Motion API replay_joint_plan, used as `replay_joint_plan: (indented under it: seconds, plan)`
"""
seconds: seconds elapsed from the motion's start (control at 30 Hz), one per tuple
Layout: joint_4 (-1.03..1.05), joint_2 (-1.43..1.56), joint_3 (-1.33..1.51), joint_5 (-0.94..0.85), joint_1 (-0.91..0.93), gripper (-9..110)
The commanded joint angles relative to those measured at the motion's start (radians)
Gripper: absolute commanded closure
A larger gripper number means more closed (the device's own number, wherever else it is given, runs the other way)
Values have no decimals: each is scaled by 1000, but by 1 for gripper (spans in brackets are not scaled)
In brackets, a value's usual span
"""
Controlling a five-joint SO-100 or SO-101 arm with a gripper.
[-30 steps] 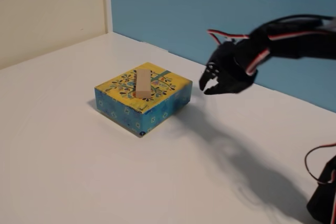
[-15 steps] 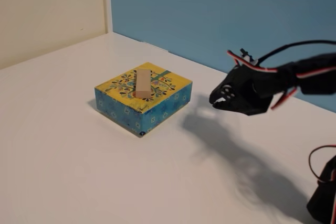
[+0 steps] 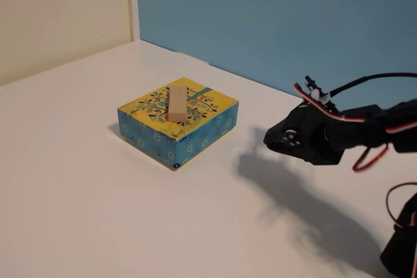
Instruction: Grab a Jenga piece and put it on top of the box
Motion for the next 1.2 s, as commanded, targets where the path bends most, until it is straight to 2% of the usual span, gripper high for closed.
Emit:
replay_joint_plan:
  seconds: [0.0,0.1,0.6,1.17]
  plan:
    - [-46,114,64,-5,-9,101]
    - [46,287,129,-12,-20,101]
    - [195,405,133,6,52,101]
    - [854,910,137,26,146,101]
